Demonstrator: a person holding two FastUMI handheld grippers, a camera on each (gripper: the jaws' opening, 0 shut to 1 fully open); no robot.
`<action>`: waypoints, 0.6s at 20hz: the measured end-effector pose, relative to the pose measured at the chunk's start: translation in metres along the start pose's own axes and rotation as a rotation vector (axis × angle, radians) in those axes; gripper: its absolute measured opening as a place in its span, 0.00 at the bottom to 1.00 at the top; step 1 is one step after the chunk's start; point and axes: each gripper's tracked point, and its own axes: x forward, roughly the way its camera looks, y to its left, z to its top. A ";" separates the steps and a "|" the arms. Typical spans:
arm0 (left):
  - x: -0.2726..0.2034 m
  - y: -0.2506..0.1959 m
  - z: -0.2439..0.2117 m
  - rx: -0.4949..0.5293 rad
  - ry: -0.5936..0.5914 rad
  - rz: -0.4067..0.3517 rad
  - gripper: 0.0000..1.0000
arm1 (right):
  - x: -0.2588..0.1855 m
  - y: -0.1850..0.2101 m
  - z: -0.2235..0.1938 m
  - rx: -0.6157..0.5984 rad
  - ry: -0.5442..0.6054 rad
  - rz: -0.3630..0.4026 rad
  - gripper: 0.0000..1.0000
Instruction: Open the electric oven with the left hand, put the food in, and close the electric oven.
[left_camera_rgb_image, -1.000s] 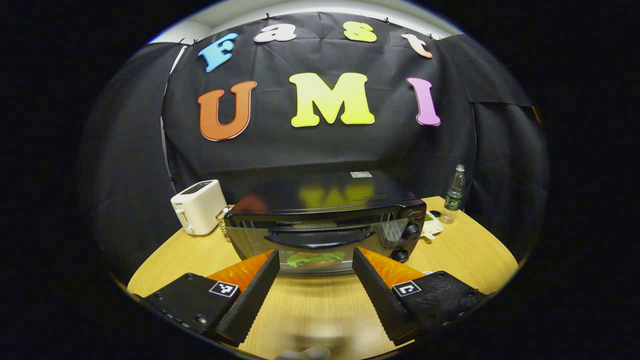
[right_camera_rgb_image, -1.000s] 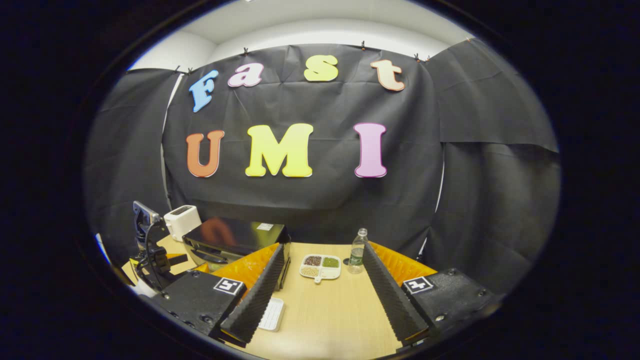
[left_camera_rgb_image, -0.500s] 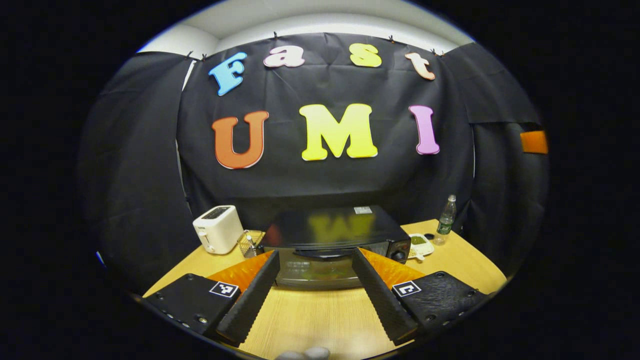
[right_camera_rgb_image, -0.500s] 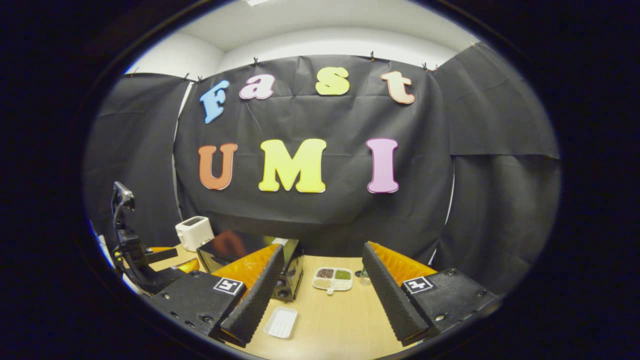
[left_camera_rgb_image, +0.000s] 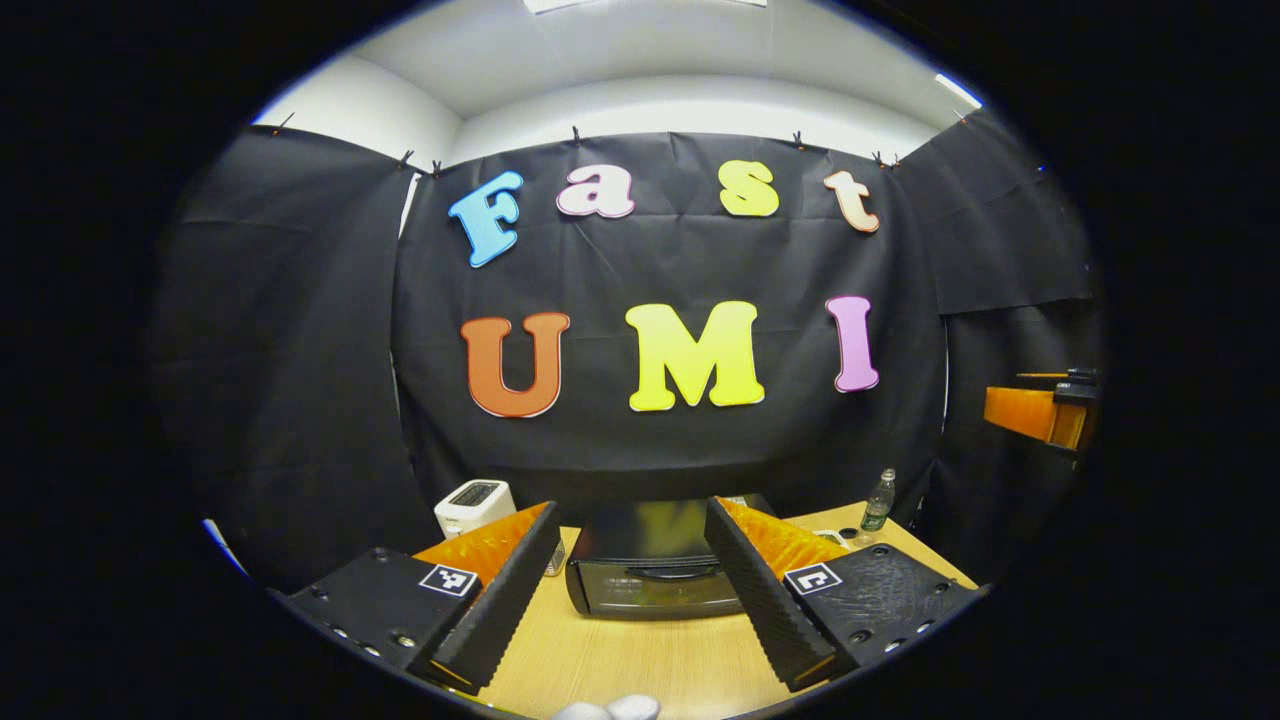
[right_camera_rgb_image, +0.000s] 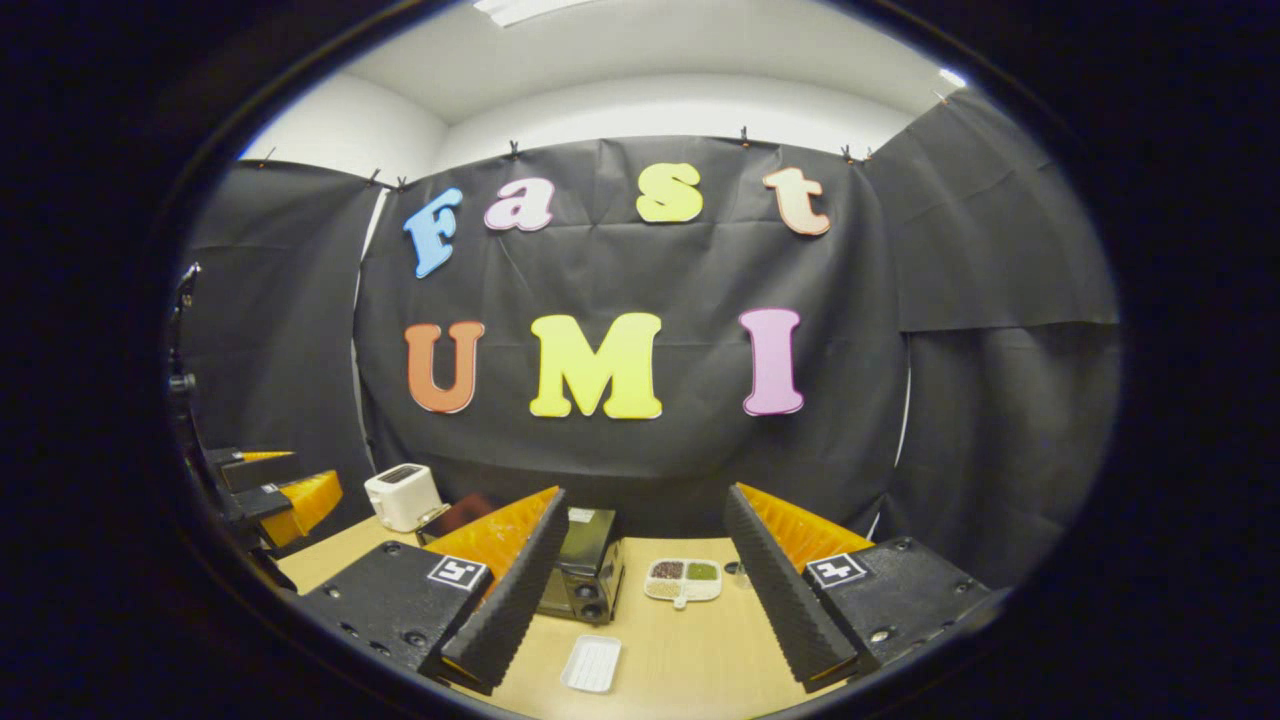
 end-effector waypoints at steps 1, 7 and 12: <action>-0.004 0.000 0.004 -0.003 -0.001 -0.003 0.96 | 0.000 0.002 0.003 0.001 -0.006 -0.006 0.96; -0.017 0.007 0.017 -0.015 -0.017 -0.007 0.96 | -0.009 0.010 0.008 0.014 -0.015 -0.020 1.00; -0.018 0.016 0.028 -0.026 -0.047 -0.002 0.96 | -0.016 0.013 0.010 0.007 -0.013 -0.027 0.96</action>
